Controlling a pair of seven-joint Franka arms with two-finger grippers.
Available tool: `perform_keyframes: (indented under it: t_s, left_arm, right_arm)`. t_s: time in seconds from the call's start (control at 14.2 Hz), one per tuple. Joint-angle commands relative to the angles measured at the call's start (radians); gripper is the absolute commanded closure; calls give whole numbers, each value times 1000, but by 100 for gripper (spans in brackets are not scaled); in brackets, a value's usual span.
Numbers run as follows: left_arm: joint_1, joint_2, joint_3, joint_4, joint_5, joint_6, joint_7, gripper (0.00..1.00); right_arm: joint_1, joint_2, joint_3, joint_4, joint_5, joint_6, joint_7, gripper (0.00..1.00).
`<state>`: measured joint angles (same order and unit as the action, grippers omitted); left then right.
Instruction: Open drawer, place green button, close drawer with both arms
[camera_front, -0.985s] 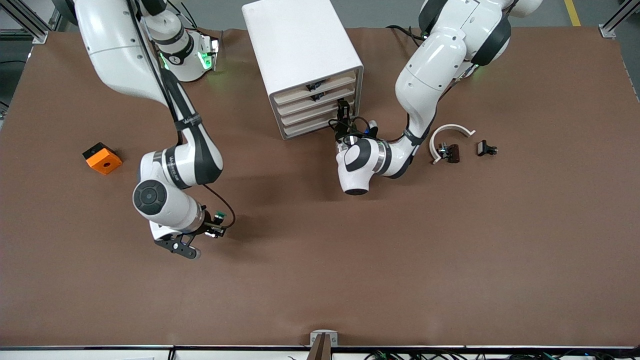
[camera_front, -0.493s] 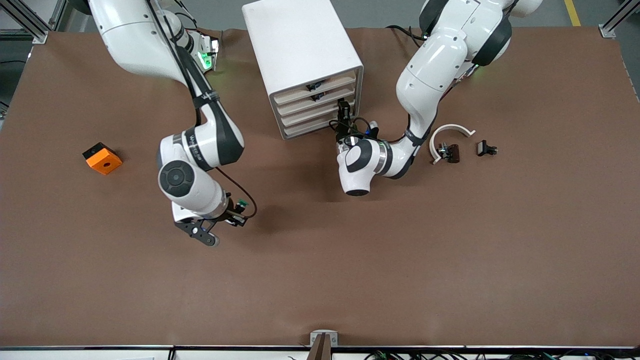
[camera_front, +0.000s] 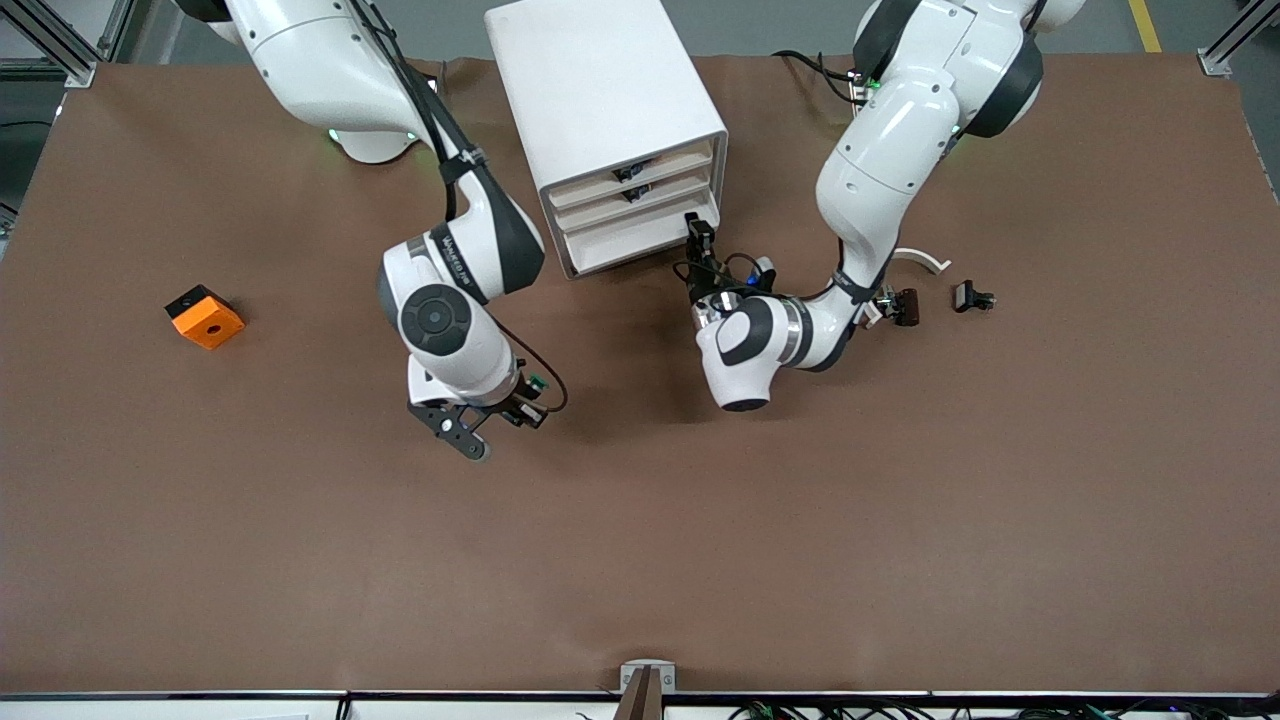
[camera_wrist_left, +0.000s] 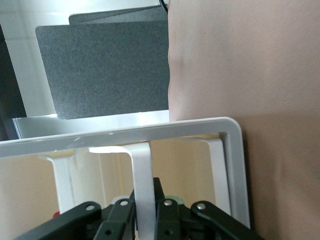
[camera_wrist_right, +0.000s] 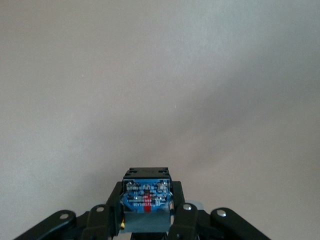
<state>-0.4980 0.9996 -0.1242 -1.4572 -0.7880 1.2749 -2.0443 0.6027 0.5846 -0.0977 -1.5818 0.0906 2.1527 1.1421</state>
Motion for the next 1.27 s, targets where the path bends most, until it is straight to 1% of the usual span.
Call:
perform_keyframes:
  t_s: [0.0,0.28,0.42,0.7,0.84,1.06,1.13,1.2]
  left_arm:
    - [41,10,5,17,-31,-6,15,93]
    - [84,10,5,27,-31,11,15,93]
    - [105,10,5,32,-34,18,15,90]
    - [148,10,5,32,-62,21,16,86]
    - [154,10,5,32,-88,21,18,85]
    - [153,10,5,32,-88,23,18,81]
    - [151,10,5,32,-86,23,18,59]
    - [153,10,5,31,-88,23,18,30]
  right_arm:
    - [41,-22,-10,-3,-22,-34,109,100]
    - [92,-22,-10,-3,-23,-54,224,100]
    - [129,-23,-10,-3,-23,-56,296,100]
    - [212,-45,-10,-3,-63,-97,456,100]
    - [247,-55,-8,9,-66,-117,531,100]
    - [301,-55,-8,22,-66,-131,634,100]
    - [322,-55,-8,23,-68,-128,669,100]
    - [342,-54,-8,23,-72,-123,698,100]
